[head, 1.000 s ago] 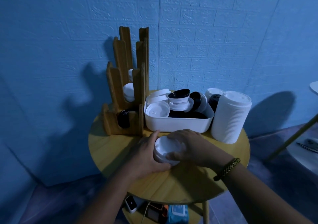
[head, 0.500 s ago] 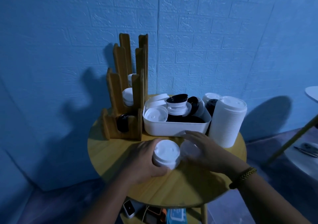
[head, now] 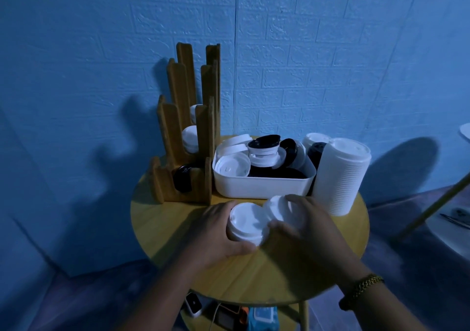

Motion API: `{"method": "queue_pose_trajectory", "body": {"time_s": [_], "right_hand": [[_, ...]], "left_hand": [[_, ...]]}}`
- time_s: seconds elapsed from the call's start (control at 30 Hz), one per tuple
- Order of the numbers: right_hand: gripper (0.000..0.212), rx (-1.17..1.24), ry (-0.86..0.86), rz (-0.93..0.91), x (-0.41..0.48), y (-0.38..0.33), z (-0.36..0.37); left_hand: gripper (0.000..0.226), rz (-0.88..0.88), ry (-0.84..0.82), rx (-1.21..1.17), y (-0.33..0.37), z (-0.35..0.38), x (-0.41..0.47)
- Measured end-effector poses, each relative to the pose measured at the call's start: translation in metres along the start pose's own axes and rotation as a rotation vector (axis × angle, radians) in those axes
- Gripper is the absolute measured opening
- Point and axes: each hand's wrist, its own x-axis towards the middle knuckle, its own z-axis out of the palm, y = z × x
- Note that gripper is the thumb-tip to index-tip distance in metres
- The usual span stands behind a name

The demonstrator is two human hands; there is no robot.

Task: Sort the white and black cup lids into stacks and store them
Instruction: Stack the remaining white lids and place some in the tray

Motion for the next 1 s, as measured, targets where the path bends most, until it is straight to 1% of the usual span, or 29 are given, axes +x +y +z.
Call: {"method": "queue_pose_trajectory", "body": {"time_s": [0.1,0.2,0.27,0.4,0.53,0.67,0.73,0.8,0.9,1.0], "right_hand": [[0.081,0.028,-0.078,-0.086,0.002,-0.023,0.014],[0.08,0.041,-0.099,-0.145,0.006,-0.039,0.024],[0.081,0.037,-0.117,-0.192,0.007,-0.041,0.027],[0.064,0.052,-0.129,-0.216,0.006,-0.036,0.03],[0.067,0.063,-0.103,-0.193,0.005,-0.039,0.028],[0.064,0.044,-0.286,-0.219,0.014,-0.035,0.017],[0.064,0.006,-0.335,-0.223,0.022,-0.033,0.014],[0.066,-0.017,-0.323,-0.217,0.026,-0.035,0.015],[0.069,-0.041,-0.277,-0.221,0.03,-0.037,0.018],[0.071,-0.076,-0.304,-0.242,0.03,-0.035,0.018]], "left_hand": [[0.102,-0.01,-0.013,0.006,-0.002,0.002,0.002],[0.11,-0.044,-0.026,-0.002,-0.002,0.002,0.003],[0.11,-0.046,-0.034,-0.007,-0.001,0.002,0.004],[0.113,-0.075,-0.029,-0.011,0.0,0.003,0.004],[0.113,-0.079,-0.025,-0.002,0.001,0.002,0.005],[0.116,-0.075,-0.043,-0.029,0.0,0.001,0.004],[0.117,-0.077,-0.042,-0.038,0.0,0.001,0.004],[0.115,-0.077,-0.036,-0.042,-0.001,0.0,0.003],[0.105,-0.052,-0.031,-0.016,-0.001,-0.001,0.002],[0.097,-0.032,-0.014,-0.002,0.0,-0.001,0.003]]}}
